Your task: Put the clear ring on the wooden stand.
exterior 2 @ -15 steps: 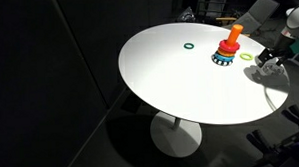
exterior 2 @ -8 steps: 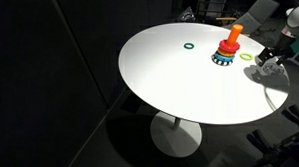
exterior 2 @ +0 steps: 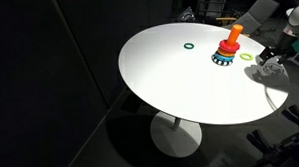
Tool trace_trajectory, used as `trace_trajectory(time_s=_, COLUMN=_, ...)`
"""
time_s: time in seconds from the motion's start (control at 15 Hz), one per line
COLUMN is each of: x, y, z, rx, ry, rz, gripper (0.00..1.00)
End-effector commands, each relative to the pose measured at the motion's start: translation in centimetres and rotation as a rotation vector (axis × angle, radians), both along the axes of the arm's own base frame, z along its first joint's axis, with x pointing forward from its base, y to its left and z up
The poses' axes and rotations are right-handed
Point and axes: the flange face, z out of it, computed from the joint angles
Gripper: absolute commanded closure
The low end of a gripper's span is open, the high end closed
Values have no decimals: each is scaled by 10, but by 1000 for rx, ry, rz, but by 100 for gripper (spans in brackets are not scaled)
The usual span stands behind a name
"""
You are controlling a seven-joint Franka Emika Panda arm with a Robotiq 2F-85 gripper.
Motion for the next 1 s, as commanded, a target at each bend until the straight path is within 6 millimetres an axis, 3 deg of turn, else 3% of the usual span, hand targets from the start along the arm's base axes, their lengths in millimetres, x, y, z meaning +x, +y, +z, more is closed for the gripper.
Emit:
trace_trajectory(time_s=0.0, x=-5, y=-5, z=3, rx=16, ry=9, rz=-22, gripper=0)
trace_trajectory(time_s=0.93, x=-11, y=-6, z=-5, rx=24, ry=22, rz=-37, gripper=0)
